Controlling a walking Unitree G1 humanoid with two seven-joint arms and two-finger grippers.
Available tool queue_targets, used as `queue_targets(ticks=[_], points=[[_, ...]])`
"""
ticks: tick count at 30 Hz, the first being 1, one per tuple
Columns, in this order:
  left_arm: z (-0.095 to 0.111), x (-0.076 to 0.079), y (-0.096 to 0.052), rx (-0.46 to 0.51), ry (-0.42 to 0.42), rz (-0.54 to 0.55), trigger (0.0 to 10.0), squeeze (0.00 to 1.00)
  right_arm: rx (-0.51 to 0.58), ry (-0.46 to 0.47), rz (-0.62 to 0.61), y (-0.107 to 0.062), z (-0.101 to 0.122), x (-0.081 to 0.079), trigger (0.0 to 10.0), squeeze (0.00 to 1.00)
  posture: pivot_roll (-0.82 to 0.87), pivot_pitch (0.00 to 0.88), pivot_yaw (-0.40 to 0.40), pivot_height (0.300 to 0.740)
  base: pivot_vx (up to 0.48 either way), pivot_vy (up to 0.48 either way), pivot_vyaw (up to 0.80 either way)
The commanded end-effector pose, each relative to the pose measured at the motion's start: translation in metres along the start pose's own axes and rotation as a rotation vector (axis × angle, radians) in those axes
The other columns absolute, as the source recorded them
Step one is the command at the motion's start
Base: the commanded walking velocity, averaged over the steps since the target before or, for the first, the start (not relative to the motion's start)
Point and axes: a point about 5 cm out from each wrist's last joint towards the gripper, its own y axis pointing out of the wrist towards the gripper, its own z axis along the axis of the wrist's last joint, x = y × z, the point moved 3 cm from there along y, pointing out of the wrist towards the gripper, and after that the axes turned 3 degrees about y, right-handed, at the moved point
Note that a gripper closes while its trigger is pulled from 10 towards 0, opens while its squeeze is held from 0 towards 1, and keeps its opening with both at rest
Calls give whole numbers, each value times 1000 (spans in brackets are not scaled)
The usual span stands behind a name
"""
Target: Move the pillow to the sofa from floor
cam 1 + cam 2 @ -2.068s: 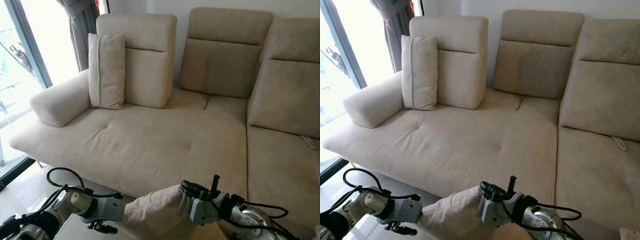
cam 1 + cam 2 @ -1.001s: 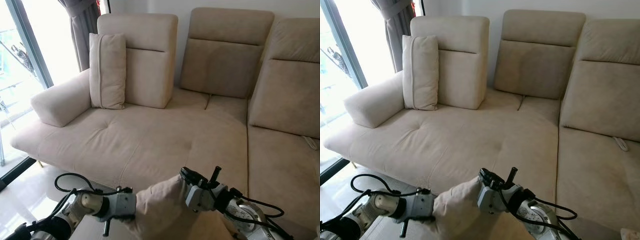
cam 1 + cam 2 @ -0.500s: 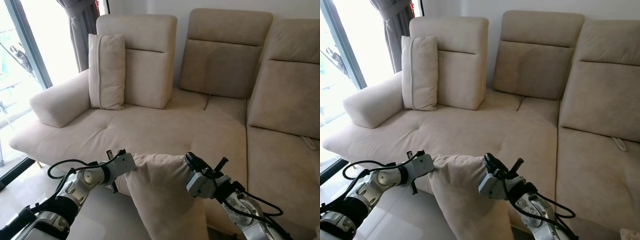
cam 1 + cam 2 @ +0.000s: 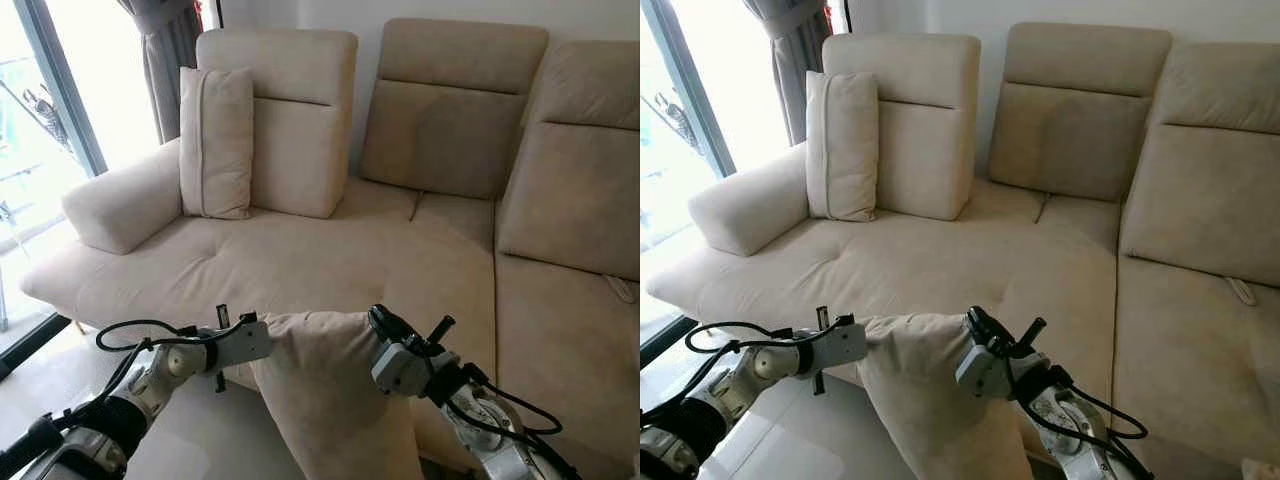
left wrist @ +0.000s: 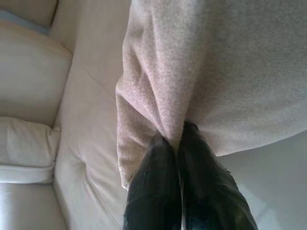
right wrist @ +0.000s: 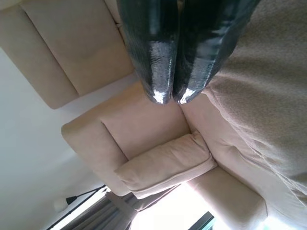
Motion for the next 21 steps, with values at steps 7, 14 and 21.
queue_targets(ticks=[7, 14, 21], points=[[11, -25, -3, 21, 65, 77, 10000, 0, 64, 22, -80, 6, 15, 9, 10000, 0, -8, 0, 39, 645, 0, 0, 0], [13, -26, -2, 24, 93, 78, 10000, 0, 75, 31, -82, 6, 19, 7, 10000, 0, -27, 0, 42, 675, 0, 0, 0], [18, -29, -2, 46, 120, 80, 10000, 0, 79, 37, -84, 5, 21, 5, 10000, 0, -31, 0, 42, 705, 0, 0, 0]])
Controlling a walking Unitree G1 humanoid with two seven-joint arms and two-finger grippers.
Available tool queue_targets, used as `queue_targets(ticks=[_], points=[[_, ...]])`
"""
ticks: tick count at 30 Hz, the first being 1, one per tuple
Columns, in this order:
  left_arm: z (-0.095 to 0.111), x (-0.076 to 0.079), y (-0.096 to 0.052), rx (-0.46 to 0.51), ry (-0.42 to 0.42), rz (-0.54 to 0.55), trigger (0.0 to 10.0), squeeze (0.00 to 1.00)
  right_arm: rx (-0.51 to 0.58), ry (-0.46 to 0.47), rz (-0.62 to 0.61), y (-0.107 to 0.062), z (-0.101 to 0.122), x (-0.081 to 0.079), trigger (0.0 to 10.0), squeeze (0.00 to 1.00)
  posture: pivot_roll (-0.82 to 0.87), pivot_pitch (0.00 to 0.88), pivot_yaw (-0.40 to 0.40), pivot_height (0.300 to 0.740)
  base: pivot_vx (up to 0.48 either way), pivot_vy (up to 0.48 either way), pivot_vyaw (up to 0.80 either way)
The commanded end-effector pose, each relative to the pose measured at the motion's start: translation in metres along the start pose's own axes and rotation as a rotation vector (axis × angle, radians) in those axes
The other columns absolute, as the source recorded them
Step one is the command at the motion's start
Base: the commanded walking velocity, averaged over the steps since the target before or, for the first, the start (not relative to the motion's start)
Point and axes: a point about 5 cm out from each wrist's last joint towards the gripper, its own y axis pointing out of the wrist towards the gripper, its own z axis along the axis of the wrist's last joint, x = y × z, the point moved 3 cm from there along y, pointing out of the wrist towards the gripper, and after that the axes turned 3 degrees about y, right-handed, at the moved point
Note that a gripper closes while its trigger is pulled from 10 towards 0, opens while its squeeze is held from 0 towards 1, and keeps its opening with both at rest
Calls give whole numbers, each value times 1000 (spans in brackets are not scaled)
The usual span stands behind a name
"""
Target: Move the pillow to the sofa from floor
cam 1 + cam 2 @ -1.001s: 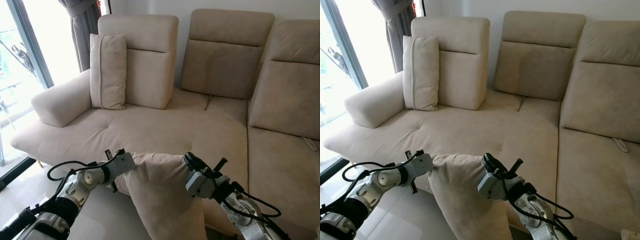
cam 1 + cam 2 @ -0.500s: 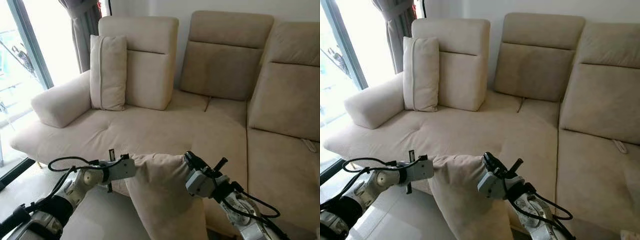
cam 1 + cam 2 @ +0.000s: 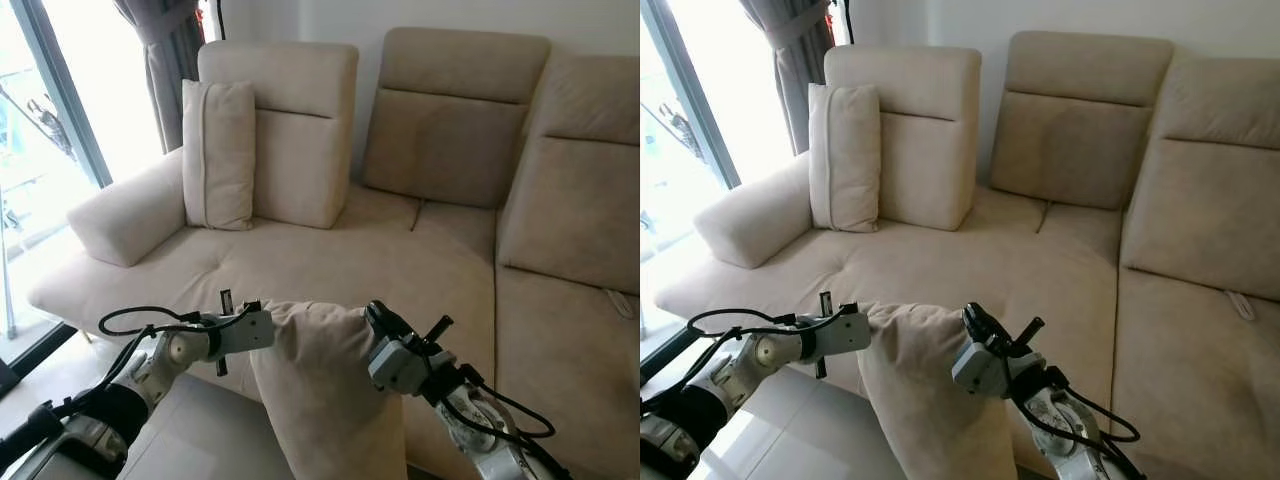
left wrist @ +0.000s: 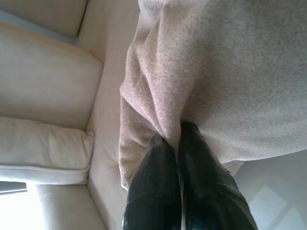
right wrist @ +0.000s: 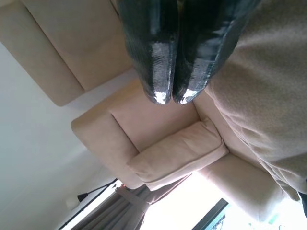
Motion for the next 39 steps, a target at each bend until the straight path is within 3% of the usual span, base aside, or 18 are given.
queue_targets(ticks=[1, 8, 27, 34, 39], points=[[7, -11, -1, 28, 56, 33, 10000, 0, 59, 7, -39, 3, 14, 5, 10000, 0, -32, 0, 42, 710, 0, 0, 0], [13, -13, 1, 51, 54, 49, 10000, 0, 65, 8, -45, 4, 17, 6, 10000, 0, -40, 0, 41, 740, 0, 0, 0], [28, -25, 4, 129, 36, 102, 10000, 0, 62, 18, -80, 6, 19, 12, 10000, 0, -52, 0, 46, 740, 0, 0, 0], [35, -24, 8, 160, -12, 107, 10000, 0, 39, 63, -88, 4, 16, 9, 10000, 0, -59, 0, 55, 740, 0, 0, 0], [40, -19, 10, 188, -48, 99, 10000, 0, 28, 80, -100, 4, 17, 7, 10000, 0, -59, 0, 55, 740, 0, 0, -739]])
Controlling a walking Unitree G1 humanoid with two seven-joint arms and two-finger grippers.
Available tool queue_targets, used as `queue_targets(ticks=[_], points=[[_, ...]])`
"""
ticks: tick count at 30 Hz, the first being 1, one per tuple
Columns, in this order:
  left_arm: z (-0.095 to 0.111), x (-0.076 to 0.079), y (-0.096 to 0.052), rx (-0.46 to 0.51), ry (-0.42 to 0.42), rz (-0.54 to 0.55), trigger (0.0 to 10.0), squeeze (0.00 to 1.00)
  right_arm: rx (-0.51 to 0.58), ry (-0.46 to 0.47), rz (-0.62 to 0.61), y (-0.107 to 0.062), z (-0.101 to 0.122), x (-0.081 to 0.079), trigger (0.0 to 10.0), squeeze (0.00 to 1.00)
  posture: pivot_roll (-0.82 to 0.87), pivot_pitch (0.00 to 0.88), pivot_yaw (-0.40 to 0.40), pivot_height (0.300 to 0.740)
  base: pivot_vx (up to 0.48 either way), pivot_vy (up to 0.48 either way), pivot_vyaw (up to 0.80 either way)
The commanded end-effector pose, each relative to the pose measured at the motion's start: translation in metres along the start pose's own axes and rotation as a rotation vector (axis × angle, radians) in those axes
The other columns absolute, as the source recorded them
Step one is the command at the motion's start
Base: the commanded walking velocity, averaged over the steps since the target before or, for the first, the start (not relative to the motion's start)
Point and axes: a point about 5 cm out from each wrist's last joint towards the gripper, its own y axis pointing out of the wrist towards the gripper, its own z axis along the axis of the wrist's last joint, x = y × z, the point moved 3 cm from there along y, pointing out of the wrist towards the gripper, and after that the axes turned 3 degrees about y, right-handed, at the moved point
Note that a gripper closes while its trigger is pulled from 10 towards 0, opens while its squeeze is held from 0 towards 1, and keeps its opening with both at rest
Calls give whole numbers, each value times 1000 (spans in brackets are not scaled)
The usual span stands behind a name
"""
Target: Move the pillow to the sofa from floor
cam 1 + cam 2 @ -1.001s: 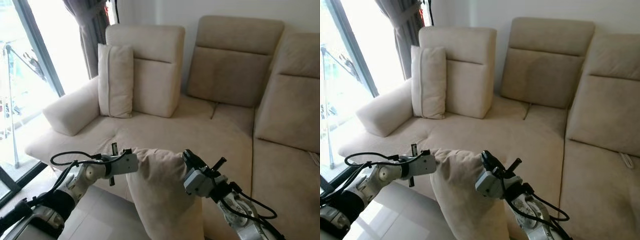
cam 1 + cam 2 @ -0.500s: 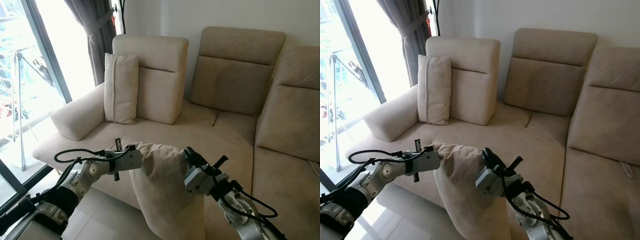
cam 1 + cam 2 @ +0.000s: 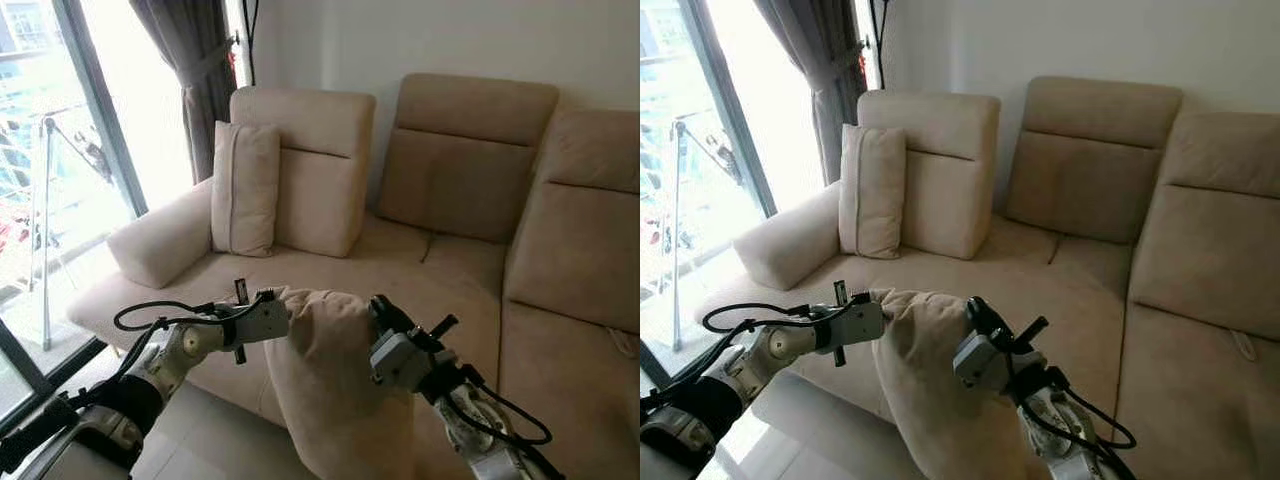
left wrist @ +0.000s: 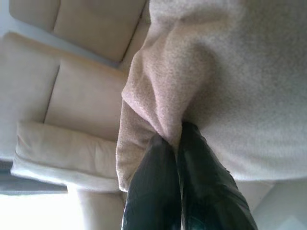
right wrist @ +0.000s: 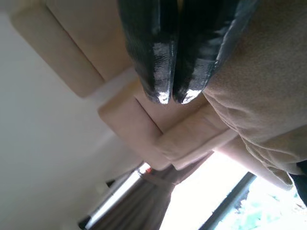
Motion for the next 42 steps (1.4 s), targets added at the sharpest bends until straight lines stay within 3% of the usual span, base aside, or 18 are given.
queue_targets(ticks=[1, 4, 9, 11, 18, 27, 35, 42], points=[[18, -5, 5, 85, -8, 16, 10000, 0, 55, 7, -28, 3, 15, 3, 10000, 0, -59, 0, 55, 740, 0, 0, -756], [20, -3, 6, 95, -32, 18, 10000, 0, 53, 9, -29, 4, 15, 2, 10000, 0, -61, 0, 62, 740, 0, 0, -756], [22, -1, 9, 118, -148, 50, 10000, 0, 45, 17, -33, 4, 14, 1, 10000, 0, -62, 0, 68, 740, 0, 0, -755], [22, -1, 9, 118, -148, 50, 10000, 0, 45, 17, -33, 4, 14, 1, 10000, 0, -62, 0, 68, 740, 0, 0, -750], [20, -5, 12, 116, -348, 158, 10000, 0, 44, 32, -31, 3, 13, 0, 10000, 0, -58, 0, 69, 740, 0, 0, -324], [24, 6, 15, 168, -549, 174, 10000, 0, 46, 34, -33, 4, 13, 0, 10000, 0, -59, 0, 69, 740, 0, 0, 0], [37, 12, 16, 235, -550, 155, 10000, 0, 72, 23, -63, 5, 18, 7, 10000, 0, -62, 0, 67, 740, 0, 0, 0], [52, 1, 12, 330, -532, 183, 10000, 0, 80, 17, -73, 5, 20, 9, 10000, 0, -64, 0, 67, 740, 0, 0, 0]])
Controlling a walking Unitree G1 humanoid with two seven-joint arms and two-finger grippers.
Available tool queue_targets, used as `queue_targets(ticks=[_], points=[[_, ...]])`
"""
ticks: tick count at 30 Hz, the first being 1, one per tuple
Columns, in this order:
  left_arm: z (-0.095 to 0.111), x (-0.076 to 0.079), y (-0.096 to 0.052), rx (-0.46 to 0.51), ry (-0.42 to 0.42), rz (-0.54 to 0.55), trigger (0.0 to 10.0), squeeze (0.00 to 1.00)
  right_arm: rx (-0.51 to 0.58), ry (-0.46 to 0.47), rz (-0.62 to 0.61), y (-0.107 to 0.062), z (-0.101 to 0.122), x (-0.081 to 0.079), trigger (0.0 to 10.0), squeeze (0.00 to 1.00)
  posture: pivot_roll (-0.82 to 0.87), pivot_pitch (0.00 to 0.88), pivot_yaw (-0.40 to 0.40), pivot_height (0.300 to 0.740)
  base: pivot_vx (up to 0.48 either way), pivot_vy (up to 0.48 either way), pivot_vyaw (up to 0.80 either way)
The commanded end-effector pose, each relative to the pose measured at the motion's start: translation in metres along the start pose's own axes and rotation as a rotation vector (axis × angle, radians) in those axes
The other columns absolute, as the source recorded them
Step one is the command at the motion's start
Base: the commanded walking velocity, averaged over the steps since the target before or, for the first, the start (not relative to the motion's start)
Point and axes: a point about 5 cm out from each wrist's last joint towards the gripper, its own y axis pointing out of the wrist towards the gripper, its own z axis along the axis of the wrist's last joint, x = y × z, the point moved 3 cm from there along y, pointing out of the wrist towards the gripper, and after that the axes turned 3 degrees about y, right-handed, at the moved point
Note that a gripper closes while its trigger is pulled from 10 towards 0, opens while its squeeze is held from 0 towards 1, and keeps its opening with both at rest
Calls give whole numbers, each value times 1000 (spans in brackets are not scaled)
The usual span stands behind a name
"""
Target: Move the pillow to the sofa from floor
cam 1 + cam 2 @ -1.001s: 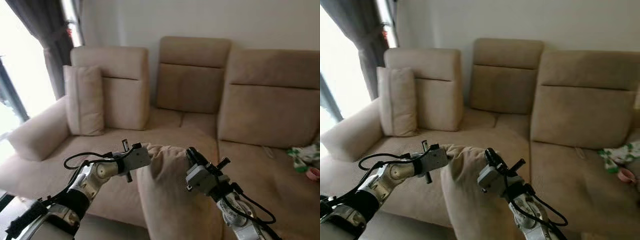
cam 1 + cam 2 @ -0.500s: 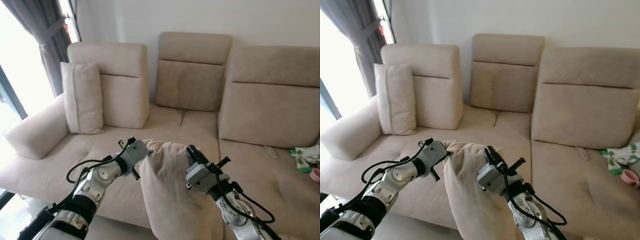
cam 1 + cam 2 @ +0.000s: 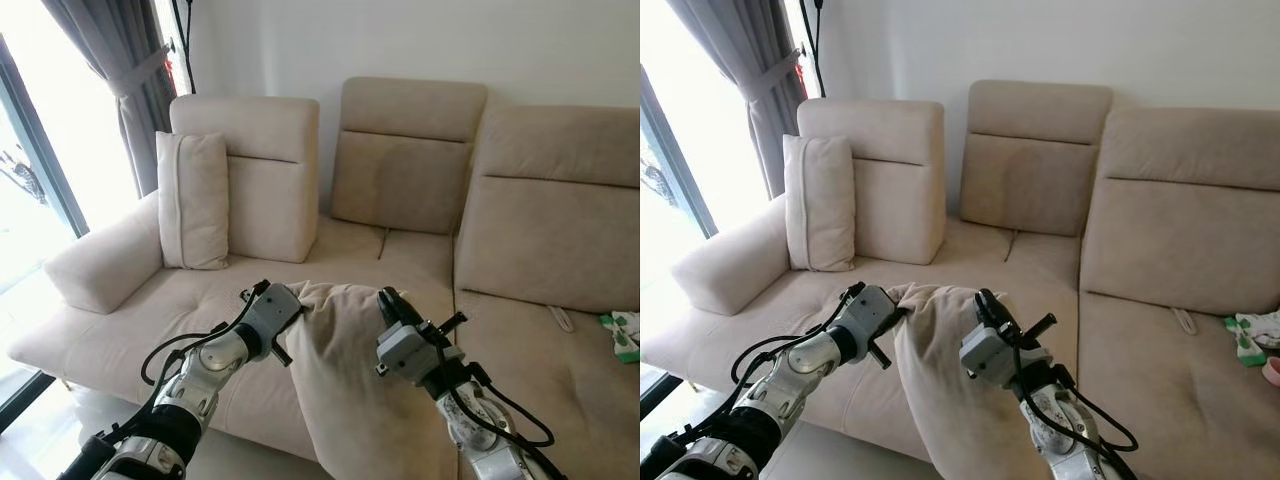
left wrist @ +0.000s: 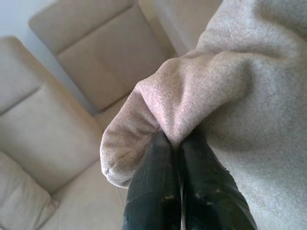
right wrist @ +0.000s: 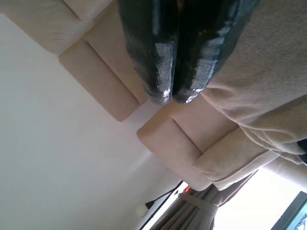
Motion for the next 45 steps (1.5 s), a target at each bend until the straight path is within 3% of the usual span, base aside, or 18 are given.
queue_targets(ticks=[1, 45], points=[[24, -1, 5, 117, 17, -5, 10000, 0, 65, 5, 7, 4, 14, -2, 10000, 0, -64, 0, 67, 740, 0, 0, 0], [33, 6, 3, 168, 41, -57, 10000, 0, 56, 1, 32, 2, 12, -7, 10000, 0, -73, 0, 71, 740, 308, 0, 0]])
